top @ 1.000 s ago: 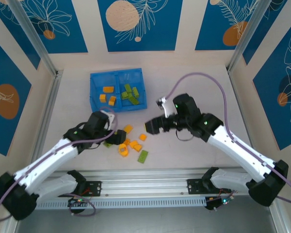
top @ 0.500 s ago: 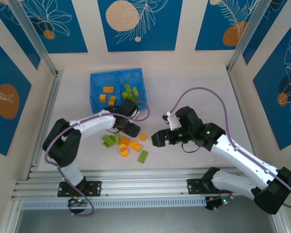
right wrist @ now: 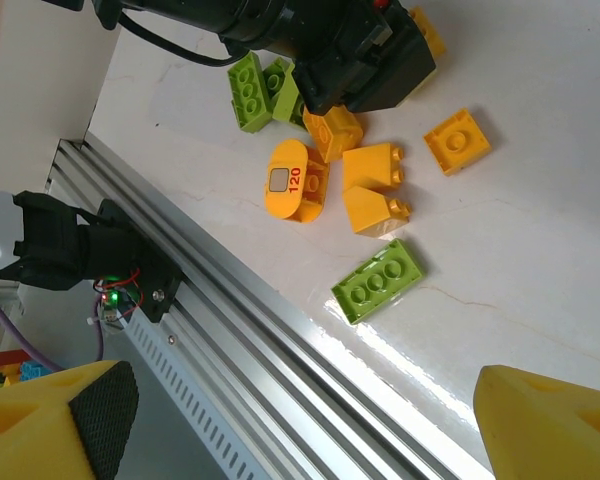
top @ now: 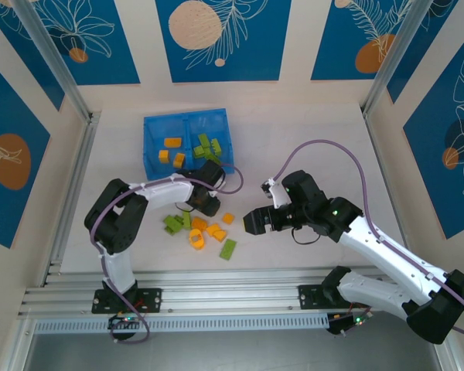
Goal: Sort the legos into containers by color
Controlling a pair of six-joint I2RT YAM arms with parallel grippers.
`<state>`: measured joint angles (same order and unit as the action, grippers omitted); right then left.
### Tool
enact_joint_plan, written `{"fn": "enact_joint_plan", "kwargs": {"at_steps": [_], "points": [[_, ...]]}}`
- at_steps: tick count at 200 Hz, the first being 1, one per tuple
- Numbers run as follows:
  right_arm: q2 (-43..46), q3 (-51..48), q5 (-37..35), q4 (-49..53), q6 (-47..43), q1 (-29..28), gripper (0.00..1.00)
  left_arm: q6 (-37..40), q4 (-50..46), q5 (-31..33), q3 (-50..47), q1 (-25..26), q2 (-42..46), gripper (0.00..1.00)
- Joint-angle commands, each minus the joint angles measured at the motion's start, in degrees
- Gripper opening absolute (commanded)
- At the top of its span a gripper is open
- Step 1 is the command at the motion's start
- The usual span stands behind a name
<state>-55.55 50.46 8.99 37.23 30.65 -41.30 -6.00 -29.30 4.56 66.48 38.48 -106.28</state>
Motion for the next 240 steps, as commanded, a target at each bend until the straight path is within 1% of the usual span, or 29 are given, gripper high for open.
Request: {"fn": "enact_joint_plan", "kwargs": {"at_steps": [1,15,40,48,67,87,105,119,129,148,174,189,211,226,240], "points": [[1.0,1.6,0.3,1.3,1.1,-0.4,0.89,-0.5,0.2,0.4,-1.6,-0.3,0.3,0.3],[1.1,2.1,0.5,1.5,1.3,-0.4,0.89,-0.8,0.0,0.6,-1.8,-0.3,2.4,0.24],[1.4,3.0,1.3,1.8,1.4,-0.8,0.89,-1.7,-0.7,0.9,-1.7,-0.2,10.4,0.23],[1.7,3.2,1.3,1.7,1.4,-1.0,0.89,-1.9,-0.7,2.2,-1.7,-0.3,13.5,0.23],[2.1,3.4,0.8,1.3,1.7,-1.2,0.89,-1.5,-1.2,8.0,-0.5,-1.0,19.0,0.23],[2.2,3.2,-0.1,0.5,1.9,-1.3,0.89,-1.0,-1.7,12.5,2.0,-4.6,21.1,0.24],[2.2,2.9,-0.4,0.2,2.1,-1.4,0.89,-1.6,-0.9,11.5,4.8,-10.5,20.6,0.24],[2.2,2.6,-0.5,0.0,2.3,-1.5,0.89,-2.8,1.0,10.2,6.9,-15.5,18.6,0.24],[2.3,2.5,-0.6,-0.1,2.4,-1.5,0.89,-3.5,1.5,10.1,9.7,-18.1,15.7,0.23],[2.8,2.2,-0.7,-0.1,2.7,-1.6,0.89,-4.3,1.3,8.3,16.3,-21.7,8.4,0.23],[4.1,1.8,-1.1,0.3,3.1,-1.7,0.89,-7.4,0.6,3.8,25.6,-26.6,-1.9,0.23],[4.6,2.0,-1.4,1.0,3.0,-1.7,0.89,-7.6,-2.2,2.5,31.9,-27.9,-7.8,0.25],[5.0,1.9,-1.8,1.7,2.9,-1.6,0.89,-7.2,-6.0,2.0,38.9,-28.6,-14.5,0.34],[5.2,1.9,-2.1,1.6,3.1,-1.7,0.89,-7.1,-6.3,1.2,39.9,-28.6,-15.4,0.42],[5.2,1.8,-2.1,1.3,3.4,-1.7,0.89,-7.7,-5.9,-0.1,39.0,-28.6,-14.0,0.46]]}}
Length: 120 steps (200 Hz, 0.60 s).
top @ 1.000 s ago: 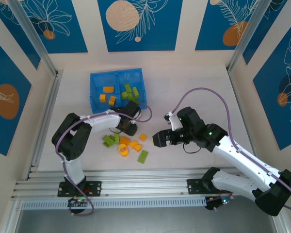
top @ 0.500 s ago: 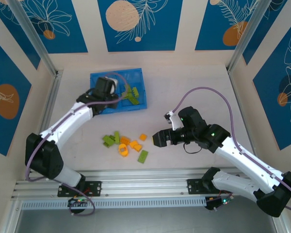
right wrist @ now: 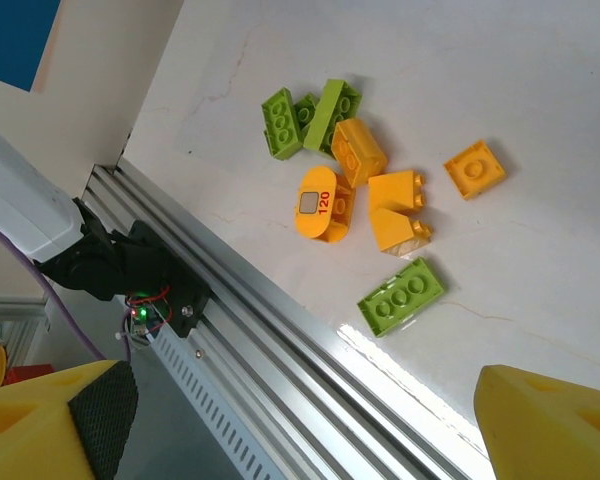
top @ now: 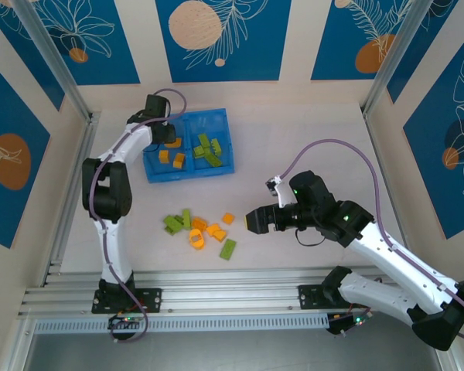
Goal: Sort the legos into containers by color
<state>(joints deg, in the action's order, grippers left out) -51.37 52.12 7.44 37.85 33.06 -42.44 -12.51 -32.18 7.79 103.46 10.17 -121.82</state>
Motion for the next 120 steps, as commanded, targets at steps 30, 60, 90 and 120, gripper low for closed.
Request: {"fn": "enact_joint_plan", "kwargs": {"at_steps": [30,60,90,120], "points": [[0.2,0.3,-0.1,-0.7,1.1,-0.5,0.89,-2.3,-1.5,-5.4,-2.1,-0.2,7.5,0.55],[-1.6,1.1,-0.2,-1.2,1.1,-0.6,0.89,-4.1,0.8,-8.3,-11.0,0.5,19.3,0.54],[-4.5,1.1,-4.1,-2.0,2.8,-1.4,0.89,-4.6,4.5,-10.8,-25.4,5.4,38.3,0.52],[-11.3,2.1,-8.1,-3.7,4.3,-4.0,0.89,1.8,3.8,-12.5,-37.4,17.3,56.7,0.51]]}}
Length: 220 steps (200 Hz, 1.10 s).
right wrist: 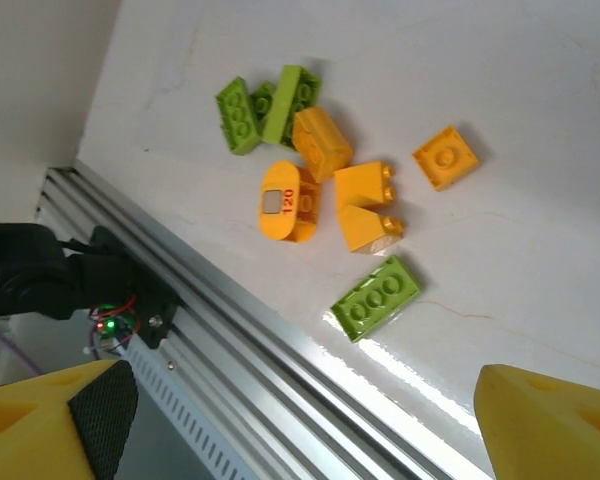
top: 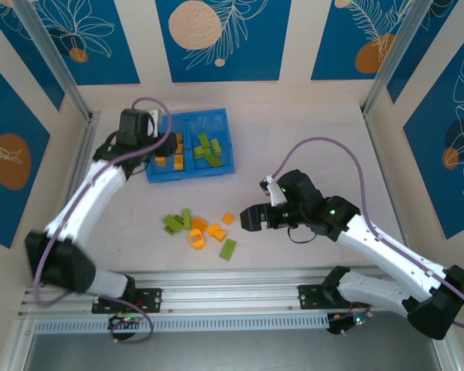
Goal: Sort the legos into containers by color
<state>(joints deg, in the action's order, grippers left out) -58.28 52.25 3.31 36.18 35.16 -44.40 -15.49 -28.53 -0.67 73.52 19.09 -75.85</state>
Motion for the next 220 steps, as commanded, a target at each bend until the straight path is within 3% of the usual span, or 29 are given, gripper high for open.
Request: {"fn": "enact_joint_plan", "kwargs": {"at_steps": [1,22,38,70,111,154,220], "points": [[-4.7,2.0,-4.0,-2.2,2.3,-2.2,0.89,5.0,0.1,-4.2,-7.8,8.8,11.3,0.51],[-11.3,2.9,-7.4,-2.8,3.8,-5.8,0.88,8.9,-1.8,-10.9,-14.9,15.3,21.0,0.51],[-16.9,3.1,-14.5,-0.1,11.3,-8.7,0.88,10.1,-5.0,-13.4,-19.2,18.7,26.6,0.52],[-28.1,5.8,-19.4,2.7,23.6,-15.6,0.9,12.0,-9.4,-17.3,-26.9,21.1,34.4,0.58],[-41.2,14.0,-24.1,8.7,32.4,-21.2,0.9,11.7,-6.9,-17.0,-33.4,21.3,36.1,0.84],[-45.8,13.9,-24.3,5.7,35.1,-22.7,0.69,12.9,-9.3,-16.2,-31.8,21.3,33.9,1.0],[-40.1,6.3,-26.3,3.3,38.5,-22.7,0.35,12.5,-8.7,-15.5,-32.4,21.3,36.4,1.0]]}}
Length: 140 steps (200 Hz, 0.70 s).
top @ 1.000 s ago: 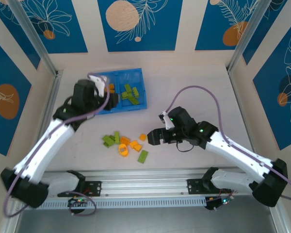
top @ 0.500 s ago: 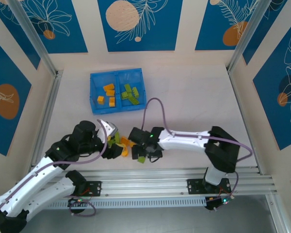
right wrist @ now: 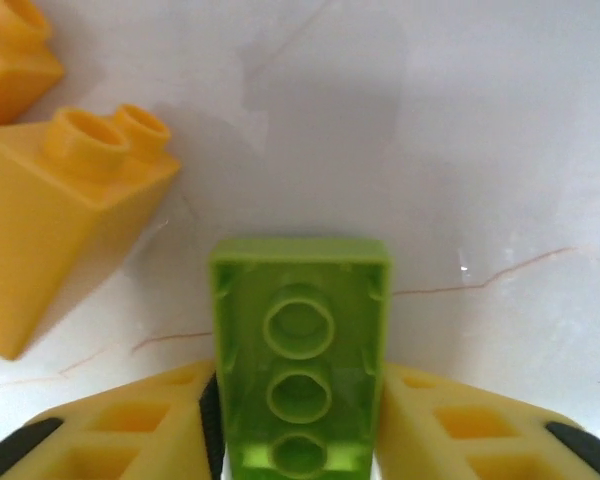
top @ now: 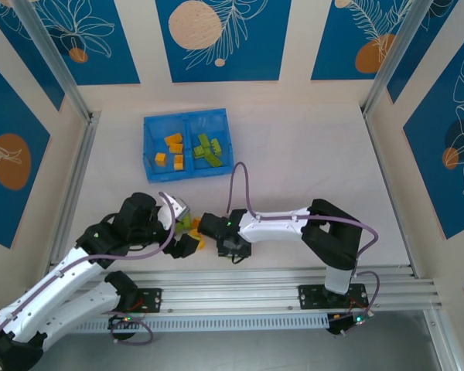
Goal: Sort the legos into containers by color
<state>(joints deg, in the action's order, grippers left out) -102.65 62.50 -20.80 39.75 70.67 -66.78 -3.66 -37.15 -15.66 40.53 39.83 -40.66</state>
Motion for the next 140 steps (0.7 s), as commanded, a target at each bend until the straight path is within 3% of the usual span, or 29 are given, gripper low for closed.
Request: {"fn": "enact_joint_plan", "kwargs": {"at_steps": [1,24,47,69,87,117,140], "points": [[4.4,-4.1,-2.2,-0.4,3.1,-0.3,0.35,0.6,-0.1,-0.5,0.5,0.6,1.2,1.0],[10.2,-6.6,-1.1,-1.4,2.7,1.2,0.3,0.3,0.8,-1.9,0.5,0.6,1.3,1.0],[17.1,-4.3,-6.5,2.8,-0.3,1.9,0.29,0.7,2.0,-4.6,0.4,0.5,2.2,1.0],[22.7,-1.1,-11.1,3.0,-8.0,4.1,0.29,1.5,3.5,-7.4,0.1,0.5,4.2,1.0],[25.2,0.8,-10.5,-2.7,-17.7,6.6,0.29,2.1,4.7,-8.6,-0.4,0.5,6.4,1.0],[23.2,6.9,-7.8,-11.0,-29.9,11.7,0.29,2.8,4.9,-6.1,-0.8,0.5,10.1,1.0],[15.5,15.0,-5.7,-12.9,-35.6,16.3,0.29,2.6,3.8,-0.8,-0.7,0.6,12.1,1.0]]}}
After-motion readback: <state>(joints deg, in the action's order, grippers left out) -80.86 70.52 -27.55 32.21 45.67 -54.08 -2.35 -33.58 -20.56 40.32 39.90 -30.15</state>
